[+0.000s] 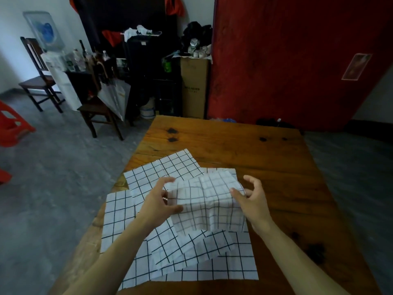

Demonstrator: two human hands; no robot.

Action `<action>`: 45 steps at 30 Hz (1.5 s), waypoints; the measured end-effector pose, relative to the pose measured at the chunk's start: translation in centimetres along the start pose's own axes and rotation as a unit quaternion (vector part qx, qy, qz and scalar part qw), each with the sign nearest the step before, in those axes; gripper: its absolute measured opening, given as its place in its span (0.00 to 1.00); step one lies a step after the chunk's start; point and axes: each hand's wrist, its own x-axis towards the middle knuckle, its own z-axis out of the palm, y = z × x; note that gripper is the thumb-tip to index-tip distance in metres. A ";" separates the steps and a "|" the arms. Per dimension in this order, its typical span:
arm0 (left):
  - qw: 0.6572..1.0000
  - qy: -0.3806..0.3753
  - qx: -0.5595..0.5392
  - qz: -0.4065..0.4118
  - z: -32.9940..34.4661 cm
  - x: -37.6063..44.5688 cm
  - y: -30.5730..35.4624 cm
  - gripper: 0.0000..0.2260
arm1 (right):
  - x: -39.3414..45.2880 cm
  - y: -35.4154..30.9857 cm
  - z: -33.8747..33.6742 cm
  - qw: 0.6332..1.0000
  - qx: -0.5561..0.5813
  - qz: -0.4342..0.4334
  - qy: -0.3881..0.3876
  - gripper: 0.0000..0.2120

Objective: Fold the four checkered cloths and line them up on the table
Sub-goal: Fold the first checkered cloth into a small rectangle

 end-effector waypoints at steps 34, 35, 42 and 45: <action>0.999 0.001 -0.014 -0.036 2.7 2.0 -5.4 0.04 | -0.4 5.5 -2.0 0.969 -0.245 0.004 -0.029 0.01; 0.999 0.008 0.014 -0.048 3.1 2.2 -6.2 0.08 | -0.3 6.2 -1.7 0.963 -0.267 0.027 -0.025 0.06; 0.972 -0.002 0.234 0.000 4.4 1.1 -11.0 0.23 | -3.0 8.6 0.3 0.917 -0.377 0.097 -0.085 0.30; 0.951 -0.061 0.299 0.038 4.9 0.8 -12.2 0.22 | -4.2 9.2 1.5 0.912 -0.395 0.065 -0.089 0.27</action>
